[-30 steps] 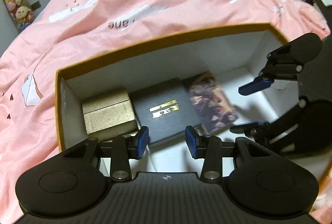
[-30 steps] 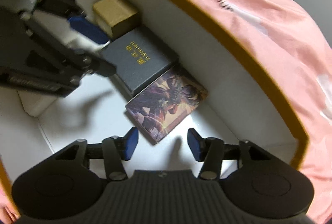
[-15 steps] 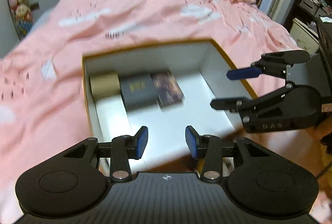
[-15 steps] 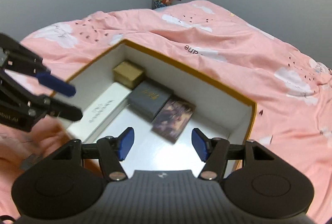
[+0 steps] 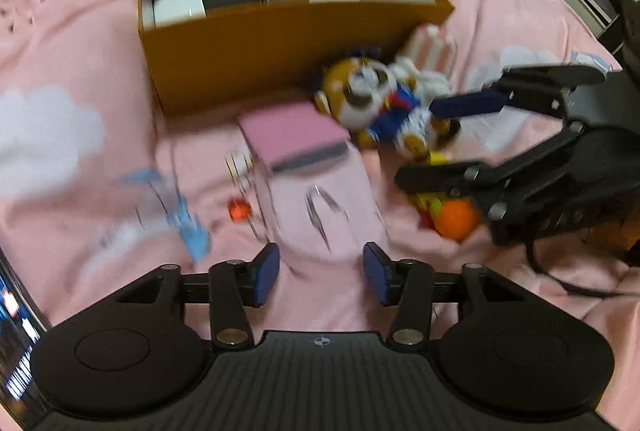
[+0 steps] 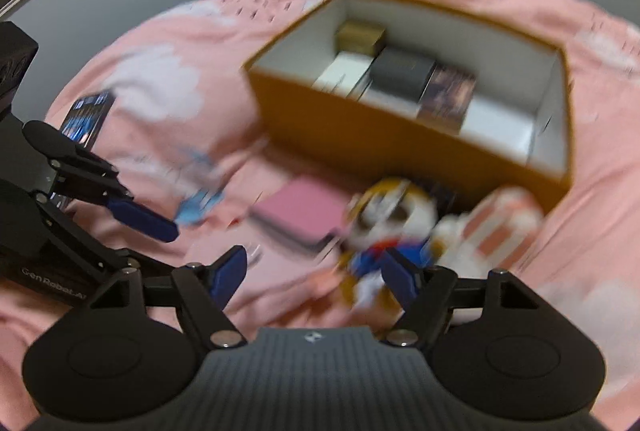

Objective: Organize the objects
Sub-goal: 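Withdraw both tools from the orange box toward the items on the bedspread, then grasp pink backpack strap with left tool while right tool approaches pink wallet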

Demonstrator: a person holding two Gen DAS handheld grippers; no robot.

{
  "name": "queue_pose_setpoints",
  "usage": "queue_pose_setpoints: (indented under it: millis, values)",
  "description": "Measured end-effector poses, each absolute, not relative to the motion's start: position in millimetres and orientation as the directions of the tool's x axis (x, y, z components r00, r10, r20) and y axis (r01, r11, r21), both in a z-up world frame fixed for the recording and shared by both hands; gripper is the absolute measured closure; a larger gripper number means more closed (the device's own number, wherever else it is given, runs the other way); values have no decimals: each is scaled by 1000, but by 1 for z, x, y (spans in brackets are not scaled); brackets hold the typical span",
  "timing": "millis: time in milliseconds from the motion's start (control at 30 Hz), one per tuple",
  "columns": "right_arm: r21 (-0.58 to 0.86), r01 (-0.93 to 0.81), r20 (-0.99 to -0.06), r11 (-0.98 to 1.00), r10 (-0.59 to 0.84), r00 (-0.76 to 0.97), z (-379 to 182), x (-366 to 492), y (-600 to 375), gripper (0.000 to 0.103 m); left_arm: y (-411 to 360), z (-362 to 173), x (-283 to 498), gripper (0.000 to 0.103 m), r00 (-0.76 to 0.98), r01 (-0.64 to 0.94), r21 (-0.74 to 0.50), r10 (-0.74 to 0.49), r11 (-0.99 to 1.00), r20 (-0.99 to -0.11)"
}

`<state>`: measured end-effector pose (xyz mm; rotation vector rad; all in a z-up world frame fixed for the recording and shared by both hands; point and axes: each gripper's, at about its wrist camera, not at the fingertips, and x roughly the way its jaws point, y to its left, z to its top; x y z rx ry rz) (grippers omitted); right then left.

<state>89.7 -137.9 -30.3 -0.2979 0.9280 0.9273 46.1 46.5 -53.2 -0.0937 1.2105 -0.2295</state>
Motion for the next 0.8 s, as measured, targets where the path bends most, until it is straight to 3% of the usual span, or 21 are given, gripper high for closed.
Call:
queue_pose_setpoints:
  millis: [67,300,333,467,567,800]
  values:
    - [182,-788,-815,588,539,214,-44,82,-135,28,45,-57,38,38,328,118,-182,-211,976,-921]
    - [269,-760,-855,592,510,95,-70,76,-134,31,47,-67,34,36,312,113,-180,-207,977,-927]
    - [270,-760,-858,591,505,88,-72,75,-133,32,47,-68,35,38,311,112,-182,-209,977,-927]
    - [248,-776,-860,579,501,99,-71,70,-131,35,44,-71,39,61,332,128,-209,-241,969,-912]
    - [230,-792,-859,566,500,107,-69,70,-128,42,42,-69,40,63,352,137,-209,-245,968,-903]
    - [136,-838,-855,529,490,170,-65,67,-116,42,51,-52,44,64,447,122,-262,-289,957,-846]
